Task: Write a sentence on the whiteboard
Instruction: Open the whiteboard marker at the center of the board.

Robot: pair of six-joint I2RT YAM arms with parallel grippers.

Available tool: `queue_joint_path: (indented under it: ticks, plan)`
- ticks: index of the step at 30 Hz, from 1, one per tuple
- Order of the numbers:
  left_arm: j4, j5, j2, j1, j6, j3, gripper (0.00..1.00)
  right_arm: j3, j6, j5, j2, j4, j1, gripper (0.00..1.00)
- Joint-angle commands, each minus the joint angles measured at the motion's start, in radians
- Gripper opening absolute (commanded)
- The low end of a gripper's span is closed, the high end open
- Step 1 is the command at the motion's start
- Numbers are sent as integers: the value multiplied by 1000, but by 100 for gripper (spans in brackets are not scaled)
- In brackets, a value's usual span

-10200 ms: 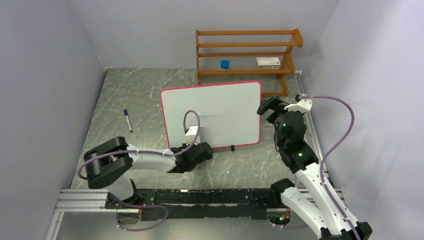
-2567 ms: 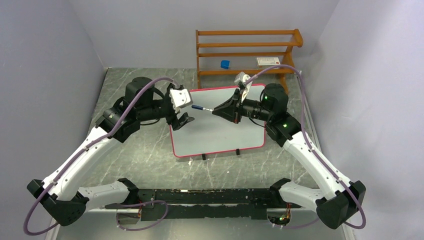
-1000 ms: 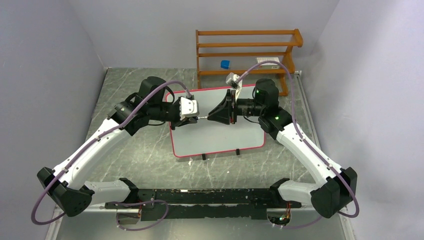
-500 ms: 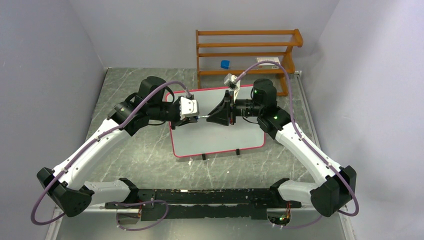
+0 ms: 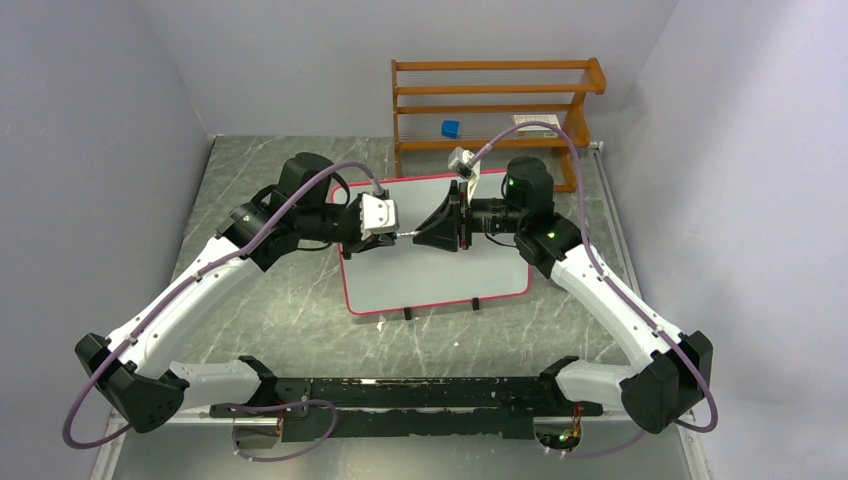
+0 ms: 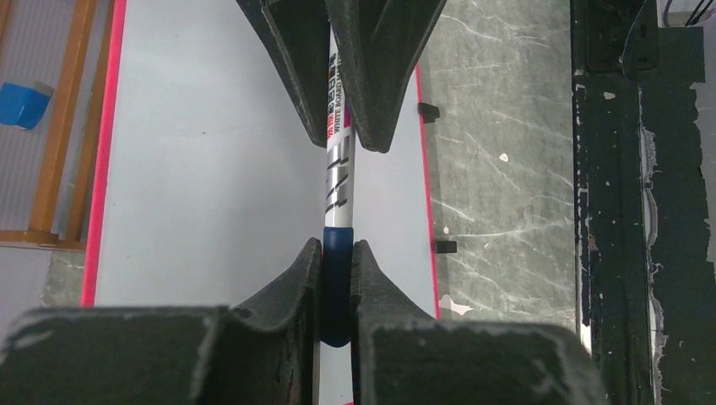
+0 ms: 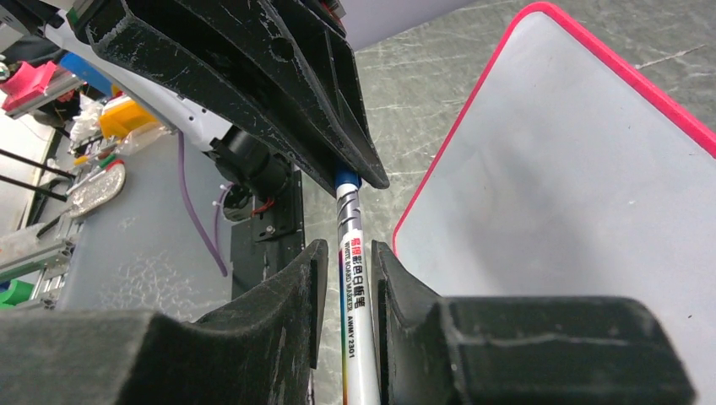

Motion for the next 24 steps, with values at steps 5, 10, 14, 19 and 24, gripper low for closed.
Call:
queue_joint_path:
  ticks: [5, 10, 14, 19, 24]
  plan:
    - [-6, 3, 14, 4, 15, 15, 5, 27, 23, -37, 9, 14, 7, 16]
    - [-7, -1, 11, 4, 16, 12, 5, 27, 18, -23, 6, 5, 7, 1]
    - [3, -46, -10, 4, 11, -5, 5, 15, 8, -20, -14, 7, 6, 0]
    - [-5, -98, -37, 15, 17, -24, 5, 7, 19, -9, -61, 15, -6, 0]
    - [6, -107, -76, 39, 26, -51, 5, 15, 27, -17, -117, 11, -31, 0]
